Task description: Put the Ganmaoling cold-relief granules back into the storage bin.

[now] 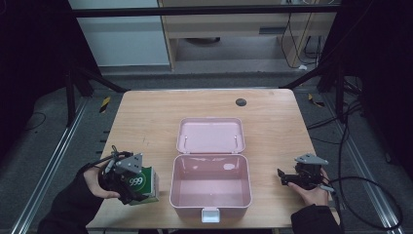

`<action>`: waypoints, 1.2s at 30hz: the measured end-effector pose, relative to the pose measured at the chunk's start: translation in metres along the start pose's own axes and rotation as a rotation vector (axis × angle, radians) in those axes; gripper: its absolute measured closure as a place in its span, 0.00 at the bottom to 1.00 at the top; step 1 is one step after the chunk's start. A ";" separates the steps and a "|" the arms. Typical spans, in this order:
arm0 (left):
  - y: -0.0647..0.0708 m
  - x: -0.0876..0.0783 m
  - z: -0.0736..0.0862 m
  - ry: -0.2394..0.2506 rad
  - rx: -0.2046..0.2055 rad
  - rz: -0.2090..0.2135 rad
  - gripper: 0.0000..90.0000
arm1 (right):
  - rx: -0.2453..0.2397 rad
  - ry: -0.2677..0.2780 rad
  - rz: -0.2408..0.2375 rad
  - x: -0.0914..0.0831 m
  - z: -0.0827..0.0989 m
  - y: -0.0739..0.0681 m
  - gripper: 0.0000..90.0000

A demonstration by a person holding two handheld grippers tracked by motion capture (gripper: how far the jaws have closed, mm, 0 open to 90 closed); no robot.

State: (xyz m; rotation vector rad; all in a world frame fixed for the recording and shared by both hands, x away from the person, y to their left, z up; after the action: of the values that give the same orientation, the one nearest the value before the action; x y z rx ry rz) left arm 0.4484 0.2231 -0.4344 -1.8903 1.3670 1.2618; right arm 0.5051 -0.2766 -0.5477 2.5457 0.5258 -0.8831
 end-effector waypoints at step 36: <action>0.008 -0.042 -0.051 0.031 0.000 -0.008 0.16 | -0.002 0.009 -0.005 -0.001 -0.001 -0.001 0.05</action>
State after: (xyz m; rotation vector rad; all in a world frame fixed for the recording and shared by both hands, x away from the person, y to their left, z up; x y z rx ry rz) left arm 0.4578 0.1991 -0.3732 -1.9210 1.3745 1.2333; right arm 0.5044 -0.2760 -0.5468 2.5490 0.5359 -0.8722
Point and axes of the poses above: each handheld gripper's, and its own axes: x roughly forward along the jaws, z roughly out of its underside, y roughly to its right, the point moved 7 cm from there along x, roughly forward along the jaws, and after that the axes turned 14 degrees about -x, right-handed, at the moved point
